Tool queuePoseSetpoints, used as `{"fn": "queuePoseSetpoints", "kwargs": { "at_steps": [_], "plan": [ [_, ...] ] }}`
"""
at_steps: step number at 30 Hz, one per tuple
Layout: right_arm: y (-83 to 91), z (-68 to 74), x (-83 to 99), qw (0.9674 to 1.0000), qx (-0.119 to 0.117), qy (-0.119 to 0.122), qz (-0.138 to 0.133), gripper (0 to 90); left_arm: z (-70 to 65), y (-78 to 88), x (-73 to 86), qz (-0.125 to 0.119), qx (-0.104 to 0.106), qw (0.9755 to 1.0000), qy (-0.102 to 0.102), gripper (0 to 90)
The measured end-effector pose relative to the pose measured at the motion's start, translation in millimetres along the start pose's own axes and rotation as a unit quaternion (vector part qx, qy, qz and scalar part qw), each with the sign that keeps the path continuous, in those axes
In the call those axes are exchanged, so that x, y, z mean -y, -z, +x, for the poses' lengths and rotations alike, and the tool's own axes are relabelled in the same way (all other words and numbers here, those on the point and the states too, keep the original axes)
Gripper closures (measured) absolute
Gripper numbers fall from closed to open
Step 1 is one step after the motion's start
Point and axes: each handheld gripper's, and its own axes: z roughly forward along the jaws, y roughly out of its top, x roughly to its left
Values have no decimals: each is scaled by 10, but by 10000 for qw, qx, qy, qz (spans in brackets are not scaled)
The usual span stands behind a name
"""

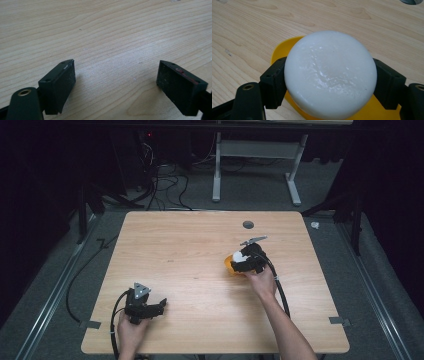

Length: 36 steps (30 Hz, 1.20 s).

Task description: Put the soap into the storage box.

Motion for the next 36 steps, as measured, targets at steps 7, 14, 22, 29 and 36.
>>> {"fn": "queuePoseSetpoints", "kwargs": {
  "at_steps": [7, 14, 22, 29, 36],
  "plan": [
    [-29, -12, 14, 10000, 5, -47, 82, 249, 0, 0, 0, 1, 0, 10000, -2, 162],
    [-51, -16, 18, 9999, 12, -79, 145, 248, 0, 1, 0, 1, 0, 10000, 0, 162],
    [-40, -29, 22, 9999, -10, -79, 126, 245, 0, 0, 0, 1, 0, 10000, 0, 161],
    [50, -52, 16, 9999, -52, -105, -52, 247, 0, 0, 0, 1, -1, 10000, -2, 161],
    [149, -49, 83, 9994, -24, -39, -350, 287, -1, 0, 0, 1, -1, 10000, -1, 161]
  ]
}}
